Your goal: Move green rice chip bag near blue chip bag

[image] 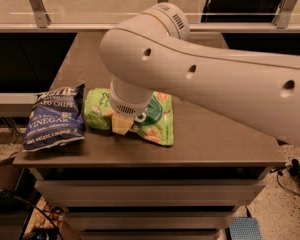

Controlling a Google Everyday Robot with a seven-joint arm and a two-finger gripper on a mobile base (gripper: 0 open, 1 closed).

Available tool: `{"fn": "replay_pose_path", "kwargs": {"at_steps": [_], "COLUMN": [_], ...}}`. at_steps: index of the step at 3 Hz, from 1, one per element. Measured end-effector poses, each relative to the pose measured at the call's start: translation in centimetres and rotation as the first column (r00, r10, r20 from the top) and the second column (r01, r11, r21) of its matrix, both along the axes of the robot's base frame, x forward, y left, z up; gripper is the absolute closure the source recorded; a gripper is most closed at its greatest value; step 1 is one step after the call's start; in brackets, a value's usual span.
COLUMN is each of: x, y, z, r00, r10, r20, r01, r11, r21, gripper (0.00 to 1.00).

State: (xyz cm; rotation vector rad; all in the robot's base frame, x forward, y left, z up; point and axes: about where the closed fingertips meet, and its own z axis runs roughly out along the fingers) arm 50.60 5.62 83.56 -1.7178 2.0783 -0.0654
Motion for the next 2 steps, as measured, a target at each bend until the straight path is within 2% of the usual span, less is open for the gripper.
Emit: {"fn": "replay_pose_path", "kwargs": {"at_steps": [1, 2], "x": [-0.05, -0.05], "y": [0.0, 0.0], "z": [0.06, 0.07], "r00": [1.0, 1.0], "r10": [0.0, 0.0], "r20": [0.001, 0.002], "r01": [0.0, 0.0], "r11": [1.0, 1.0], "r21": [0.0, 0.0], "gripper": [0.0, 0.0]}}
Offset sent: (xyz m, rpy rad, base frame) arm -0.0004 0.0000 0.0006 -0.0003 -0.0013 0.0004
